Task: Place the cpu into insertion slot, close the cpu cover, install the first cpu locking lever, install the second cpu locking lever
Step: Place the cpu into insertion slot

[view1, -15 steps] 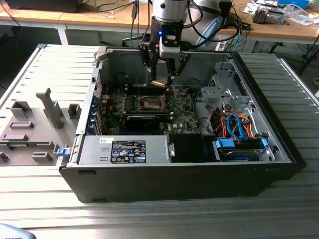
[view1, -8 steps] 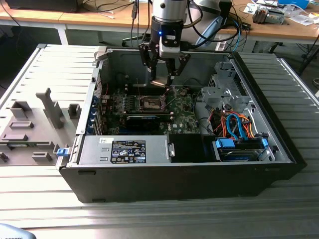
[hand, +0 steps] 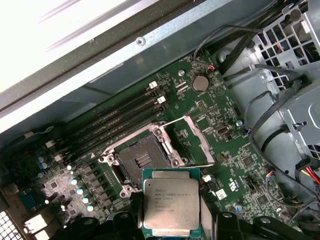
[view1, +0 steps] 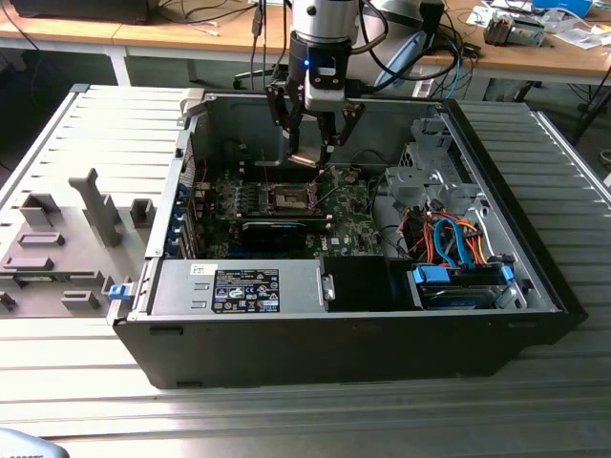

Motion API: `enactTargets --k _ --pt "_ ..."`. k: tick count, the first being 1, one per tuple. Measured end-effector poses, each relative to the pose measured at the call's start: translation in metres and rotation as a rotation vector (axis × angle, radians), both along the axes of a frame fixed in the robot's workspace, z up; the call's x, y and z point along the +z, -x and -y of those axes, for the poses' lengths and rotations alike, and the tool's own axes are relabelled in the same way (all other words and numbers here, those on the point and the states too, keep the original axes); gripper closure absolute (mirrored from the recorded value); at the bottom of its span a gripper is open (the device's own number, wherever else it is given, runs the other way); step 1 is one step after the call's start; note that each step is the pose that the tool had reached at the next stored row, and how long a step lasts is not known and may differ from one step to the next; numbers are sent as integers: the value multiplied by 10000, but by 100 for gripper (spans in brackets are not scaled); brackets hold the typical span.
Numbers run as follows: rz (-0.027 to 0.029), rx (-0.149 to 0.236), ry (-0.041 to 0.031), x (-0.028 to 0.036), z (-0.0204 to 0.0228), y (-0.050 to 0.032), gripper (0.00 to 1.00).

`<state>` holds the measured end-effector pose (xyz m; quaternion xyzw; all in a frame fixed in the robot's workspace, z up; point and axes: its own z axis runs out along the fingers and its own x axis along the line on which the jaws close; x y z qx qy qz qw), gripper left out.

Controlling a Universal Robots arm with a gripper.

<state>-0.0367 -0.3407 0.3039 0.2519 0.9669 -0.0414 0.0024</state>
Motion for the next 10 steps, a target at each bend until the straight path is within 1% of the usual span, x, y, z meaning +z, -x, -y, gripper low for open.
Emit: enactTargets --k 10 --pt "0 -67 24 0 0 0 45"
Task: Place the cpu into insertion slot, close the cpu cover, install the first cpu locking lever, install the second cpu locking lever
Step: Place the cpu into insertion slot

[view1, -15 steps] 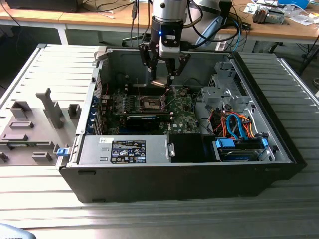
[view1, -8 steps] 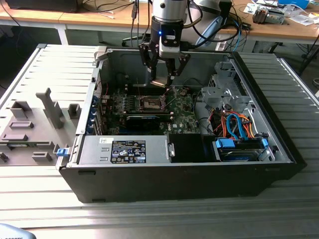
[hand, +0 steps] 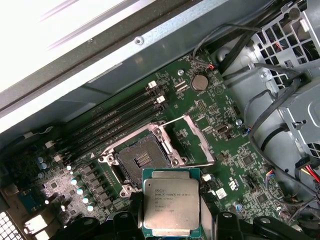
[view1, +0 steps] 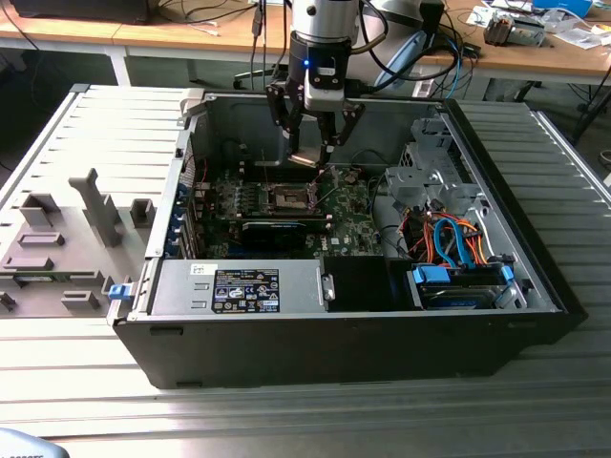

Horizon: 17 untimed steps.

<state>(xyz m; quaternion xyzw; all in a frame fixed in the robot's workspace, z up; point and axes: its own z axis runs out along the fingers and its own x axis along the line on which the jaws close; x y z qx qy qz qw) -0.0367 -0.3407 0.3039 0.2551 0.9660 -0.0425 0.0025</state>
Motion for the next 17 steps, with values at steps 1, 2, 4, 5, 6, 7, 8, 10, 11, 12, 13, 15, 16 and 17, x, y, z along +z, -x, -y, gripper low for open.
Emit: enactTargets --k 1,2,4,5,6,7,8,10,11,12,13,15,16,17 --pt "0 -7 2 0 0 0 45" --pt "0 -15 5 0 0 0 45" --pt "0 -29 11 0 0 0 45" --pt "0 -35 13 0 0 0 45" --pt "0 -41 15 0 0 0 45" --pt "0 -51 19 0 0 0 45" --pt "0 -59 22 0 0 0 45" --pt "0 -71 28 0 0 0 45" --pt "0 -76 31 0 0 0 45" --pt "0 -82 33 0 0 0 45" --pt "0 -87 35 0 0 0 45" --pt "0 -99 41 0 0 0 45" --pt "0 -107 46 0 0 0 45" --pt "0 -112 48 0 0 0 45"
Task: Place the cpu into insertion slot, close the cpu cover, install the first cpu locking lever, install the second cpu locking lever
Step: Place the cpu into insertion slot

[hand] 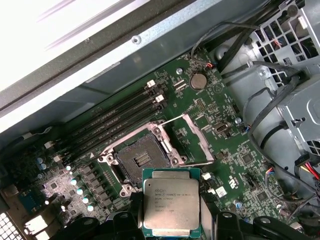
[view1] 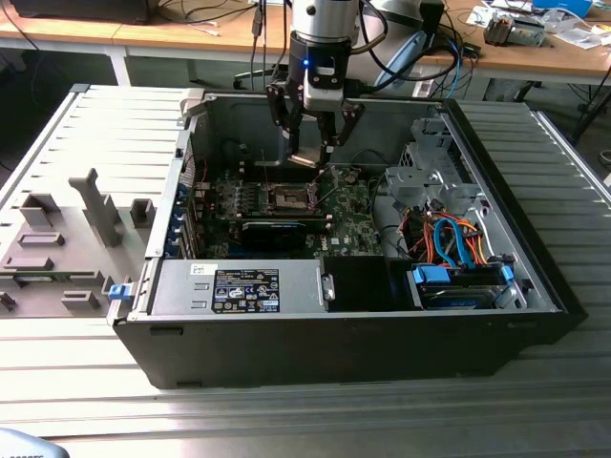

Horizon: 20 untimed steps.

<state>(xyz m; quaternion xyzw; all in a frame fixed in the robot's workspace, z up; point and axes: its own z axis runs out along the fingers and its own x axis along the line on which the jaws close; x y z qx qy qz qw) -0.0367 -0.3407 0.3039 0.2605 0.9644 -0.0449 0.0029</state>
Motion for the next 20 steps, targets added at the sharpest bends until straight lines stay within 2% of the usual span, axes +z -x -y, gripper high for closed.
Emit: enactTargets --k 20 --pt "0 -128 52 0 0 0 45"
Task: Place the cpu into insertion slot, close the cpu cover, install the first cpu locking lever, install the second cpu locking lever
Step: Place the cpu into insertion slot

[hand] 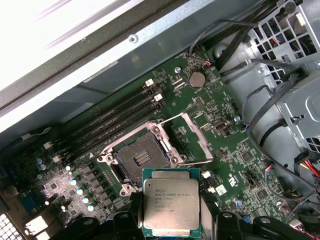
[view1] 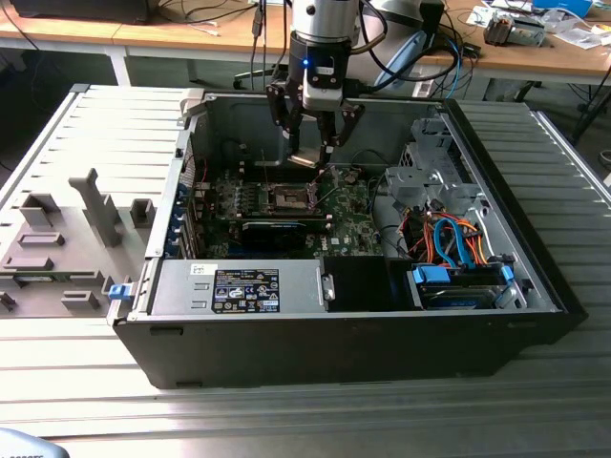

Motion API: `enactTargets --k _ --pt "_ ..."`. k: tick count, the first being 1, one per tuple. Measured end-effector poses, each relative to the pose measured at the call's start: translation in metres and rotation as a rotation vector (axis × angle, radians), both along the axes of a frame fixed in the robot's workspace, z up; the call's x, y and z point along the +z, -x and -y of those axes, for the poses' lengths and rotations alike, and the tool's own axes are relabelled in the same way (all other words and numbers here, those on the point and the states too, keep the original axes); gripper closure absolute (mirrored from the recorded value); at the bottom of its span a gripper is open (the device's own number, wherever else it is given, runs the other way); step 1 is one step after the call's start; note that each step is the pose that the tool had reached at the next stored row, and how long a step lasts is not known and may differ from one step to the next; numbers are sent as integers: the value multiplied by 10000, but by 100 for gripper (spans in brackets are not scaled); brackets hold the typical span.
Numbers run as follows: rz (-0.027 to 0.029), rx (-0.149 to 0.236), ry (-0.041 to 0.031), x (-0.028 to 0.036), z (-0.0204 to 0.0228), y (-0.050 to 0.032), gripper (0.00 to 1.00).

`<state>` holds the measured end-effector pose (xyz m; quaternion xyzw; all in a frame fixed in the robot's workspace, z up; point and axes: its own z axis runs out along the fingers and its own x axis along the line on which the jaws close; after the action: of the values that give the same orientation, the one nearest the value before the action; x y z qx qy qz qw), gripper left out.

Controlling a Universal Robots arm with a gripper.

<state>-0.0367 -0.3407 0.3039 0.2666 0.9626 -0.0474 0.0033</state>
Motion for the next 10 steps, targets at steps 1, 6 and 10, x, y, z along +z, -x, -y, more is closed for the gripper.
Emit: enactTargets --k 1,6,10 --pt "0 -5 1 0 0 0 45" --pt "0 -33 11 0 0 0 45" --pt "0 -80 32 0 0 0 45"
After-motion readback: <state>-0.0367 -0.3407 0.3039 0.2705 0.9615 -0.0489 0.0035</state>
